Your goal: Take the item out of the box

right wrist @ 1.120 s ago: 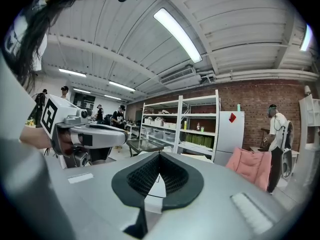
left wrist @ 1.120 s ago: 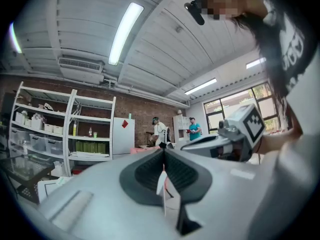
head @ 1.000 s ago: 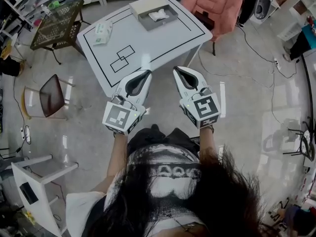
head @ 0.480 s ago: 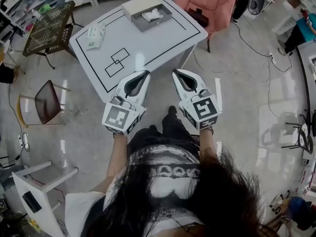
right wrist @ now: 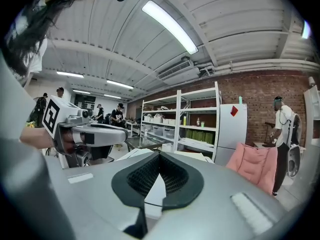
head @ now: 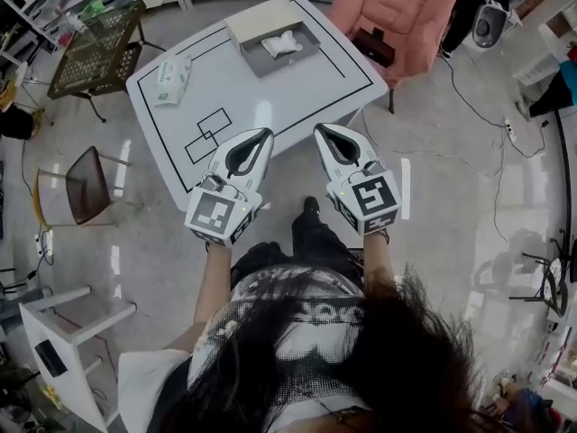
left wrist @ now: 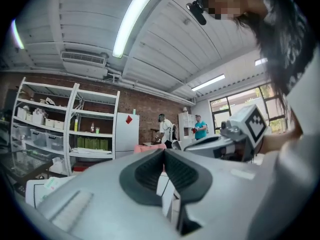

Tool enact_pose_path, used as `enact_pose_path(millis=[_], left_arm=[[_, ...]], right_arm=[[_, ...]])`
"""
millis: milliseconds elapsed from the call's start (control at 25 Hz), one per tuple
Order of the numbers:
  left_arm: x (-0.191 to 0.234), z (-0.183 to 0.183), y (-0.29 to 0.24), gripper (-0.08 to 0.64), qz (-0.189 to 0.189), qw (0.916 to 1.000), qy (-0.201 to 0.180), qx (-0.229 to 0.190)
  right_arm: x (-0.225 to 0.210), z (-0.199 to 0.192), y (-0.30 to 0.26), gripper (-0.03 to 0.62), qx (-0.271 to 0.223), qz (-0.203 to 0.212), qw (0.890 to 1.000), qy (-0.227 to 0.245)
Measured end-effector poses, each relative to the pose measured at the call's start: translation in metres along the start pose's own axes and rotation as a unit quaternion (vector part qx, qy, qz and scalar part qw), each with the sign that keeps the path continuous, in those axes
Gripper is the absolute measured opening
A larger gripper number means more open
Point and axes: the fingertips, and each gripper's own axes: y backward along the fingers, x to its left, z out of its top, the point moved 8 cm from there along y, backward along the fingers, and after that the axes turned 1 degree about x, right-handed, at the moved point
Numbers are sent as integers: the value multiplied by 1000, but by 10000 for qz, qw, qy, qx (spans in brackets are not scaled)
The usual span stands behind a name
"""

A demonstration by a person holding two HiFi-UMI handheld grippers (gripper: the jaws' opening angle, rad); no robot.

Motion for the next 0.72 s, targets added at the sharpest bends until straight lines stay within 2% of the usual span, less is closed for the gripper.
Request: enact_pose_path(millis=[360, 720], left_arm=[[4, 10, -90, 0, 430, 9991, -28, 58], [-2, 10, -140, 0, 953, 9952, -53, 203]], right_arm=[[-109, 3, -35, 5, -62, 312, 9994, 103], [-166, -7, -60, 4, -125, 855, 9962, 67]])
